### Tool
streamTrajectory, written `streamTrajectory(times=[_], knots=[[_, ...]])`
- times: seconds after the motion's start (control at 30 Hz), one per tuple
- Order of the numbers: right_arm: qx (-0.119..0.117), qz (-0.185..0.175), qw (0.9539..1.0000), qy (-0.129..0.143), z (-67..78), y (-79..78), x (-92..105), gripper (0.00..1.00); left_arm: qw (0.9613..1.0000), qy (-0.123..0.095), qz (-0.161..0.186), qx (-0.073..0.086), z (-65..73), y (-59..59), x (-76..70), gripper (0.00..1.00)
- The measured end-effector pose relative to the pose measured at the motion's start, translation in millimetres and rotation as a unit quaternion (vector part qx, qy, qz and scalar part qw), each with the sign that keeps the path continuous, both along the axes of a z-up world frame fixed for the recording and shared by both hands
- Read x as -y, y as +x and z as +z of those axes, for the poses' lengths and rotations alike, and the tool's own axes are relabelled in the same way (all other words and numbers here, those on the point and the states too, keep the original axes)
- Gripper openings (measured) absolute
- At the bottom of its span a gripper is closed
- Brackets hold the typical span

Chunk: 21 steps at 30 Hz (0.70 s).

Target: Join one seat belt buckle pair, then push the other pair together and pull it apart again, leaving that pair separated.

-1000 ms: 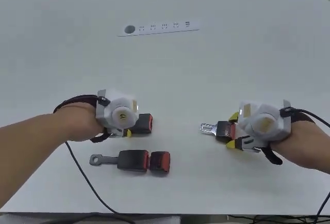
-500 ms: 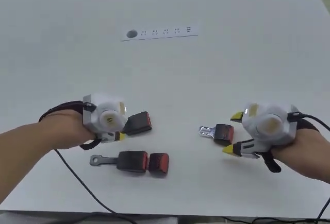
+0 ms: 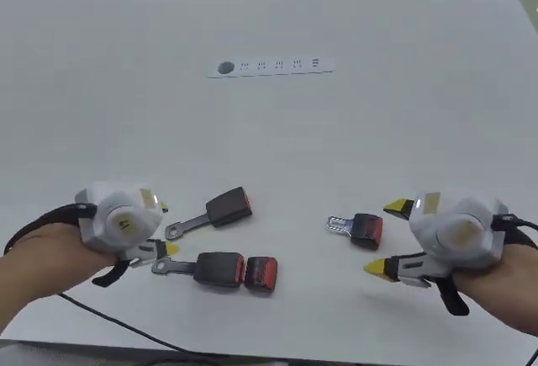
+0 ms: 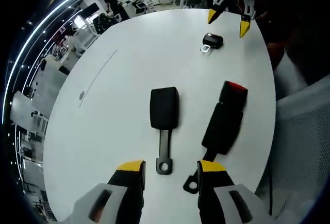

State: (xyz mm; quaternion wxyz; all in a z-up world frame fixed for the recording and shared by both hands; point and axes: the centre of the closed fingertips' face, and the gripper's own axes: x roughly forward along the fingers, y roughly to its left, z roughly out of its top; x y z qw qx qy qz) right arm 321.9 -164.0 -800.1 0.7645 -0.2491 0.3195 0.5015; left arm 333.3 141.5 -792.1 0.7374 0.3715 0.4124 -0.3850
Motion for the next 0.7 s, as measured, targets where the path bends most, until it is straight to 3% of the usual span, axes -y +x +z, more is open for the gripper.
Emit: streamTrajectory(times=[0.33,0.4,0.53,0.57,0.7], knots=[[0.000,-0.022,0.9996,0.018,12.6,-14.7,2.2,0.70,0.9971,-0.042,0.064,0.000,5.8,-36.5,-33.2,0.52],[0.000,-0.030,0.9993,0.022,15.4,-16.3,3.3,0.74,0.9956,-0.053,0.077,-0.009,7.2,-46.1,-39.2,0.56],[0.004,-0.039,0.9989,0.025,21.0,-21.4,4.8,0.79,0.9935,-0.061,0.096,-0.006,12.1,-56.9,-54.6,0.63],[0.002,-0.043,0.9987,0.028,22.7,-22.8,4.7,0.79,0.9908,-0.074,0.113,-0.003,18.1,-59.8,-54.4,0.63],[0.012,-0.059,0.9977,0.031,29.9,-25.9,10.2,0.80,0.9883,-0.083,0.127,0.012,28.5,-64.6,-64.4,0.69]])
